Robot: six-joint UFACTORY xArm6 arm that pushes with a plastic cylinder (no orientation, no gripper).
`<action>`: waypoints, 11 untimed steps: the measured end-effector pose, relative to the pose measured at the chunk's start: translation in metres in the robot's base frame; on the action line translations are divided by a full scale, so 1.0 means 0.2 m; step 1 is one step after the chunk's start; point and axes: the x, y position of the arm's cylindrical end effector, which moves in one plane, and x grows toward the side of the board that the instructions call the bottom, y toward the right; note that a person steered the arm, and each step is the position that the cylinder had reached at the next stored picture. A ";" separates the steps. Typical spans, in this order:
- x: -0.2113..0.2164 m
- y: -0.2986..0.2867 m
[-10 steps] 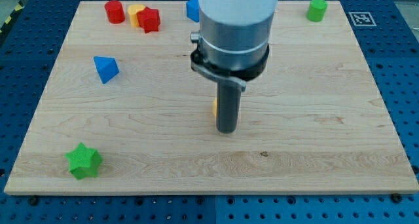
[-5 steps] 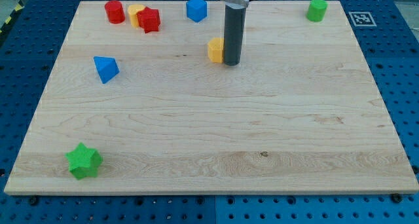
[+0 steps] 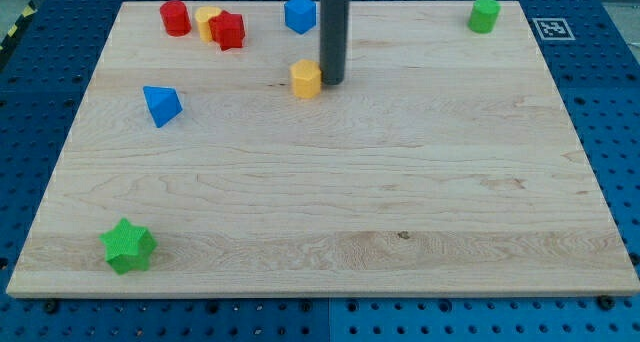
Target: Move the yellow hexagon closer to the red star
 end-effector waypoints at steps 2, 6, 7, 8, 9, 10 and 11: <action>0.00 -0.30; 0.34 -0.51; 0.31 -0.70; 0.28 -0.71; 0.32 -0.68; 0.40 -0.59; 0.40 -0.49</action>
